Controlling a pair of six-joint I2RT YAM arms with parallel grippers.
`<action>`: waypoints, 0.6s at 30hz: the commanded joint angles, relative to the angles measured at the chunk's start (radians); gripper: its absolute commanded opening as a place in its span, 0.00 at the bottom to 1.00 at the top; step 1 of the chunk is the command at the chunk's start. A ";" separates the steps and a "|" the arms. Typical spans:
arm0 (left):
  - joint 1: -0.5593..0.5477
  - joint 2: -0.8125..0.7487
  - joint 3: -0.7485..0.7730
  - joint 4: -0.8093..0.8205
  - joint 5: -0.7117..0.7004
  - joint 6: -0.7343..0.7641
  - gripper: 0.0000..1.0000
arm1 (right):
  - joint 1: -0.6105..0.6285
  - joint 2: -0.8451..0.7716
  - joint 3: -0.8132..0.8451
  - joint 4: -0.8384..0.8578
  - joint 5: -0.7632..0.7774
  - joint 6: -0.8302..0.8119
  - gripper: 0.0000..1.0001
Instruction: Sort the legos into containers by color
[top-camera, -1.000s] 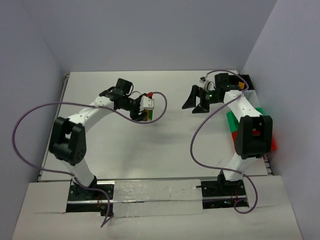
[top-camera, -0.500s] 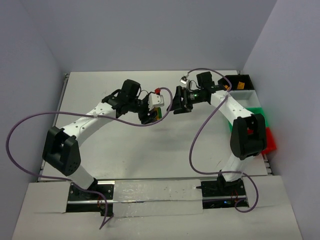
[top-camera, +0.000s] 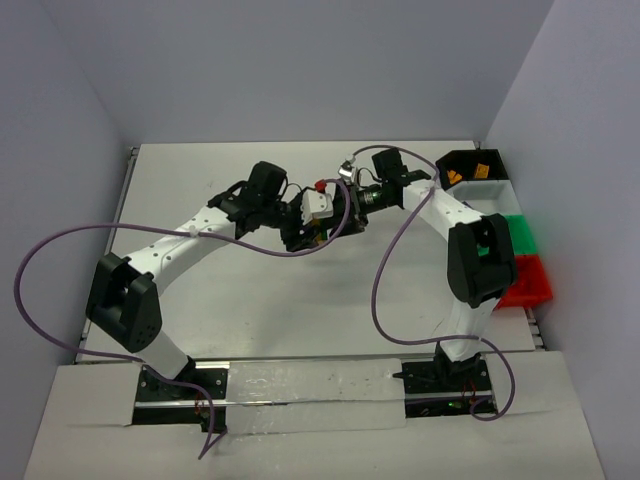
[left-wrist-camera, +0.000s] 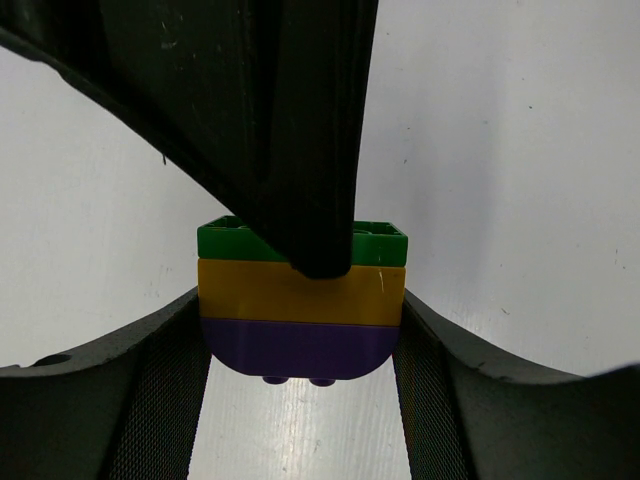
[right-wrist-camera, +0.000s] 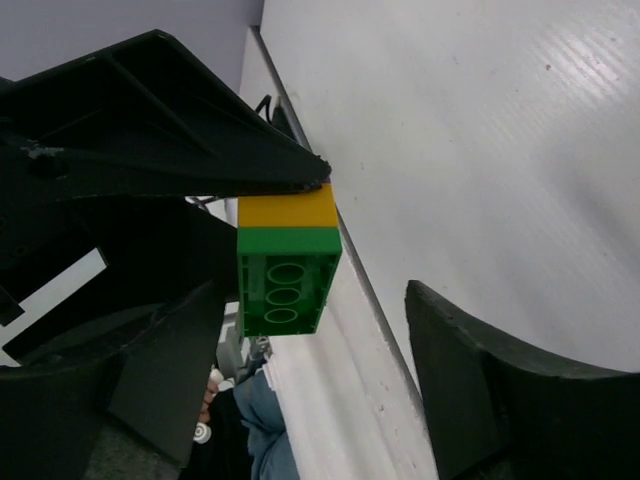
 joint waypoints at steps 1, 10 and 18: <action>-0.012 0.004 0.036 0.012 -0.002 0.003 0.00 | 0.009 -0.005 0.048 0.020 -0.060 0.010 0.74; -0.012 0.000 0.027 0.020 -0.017 0.010 0.00 | 0.010 0.021 0.045 0.041 -0.105 0.033 0.19; -0.006 -0.012 -0.016 0.049 -0.049 0.014 0.00 | -0.047 -0.007 -0.004 0.079 -0.175 0.056 0.00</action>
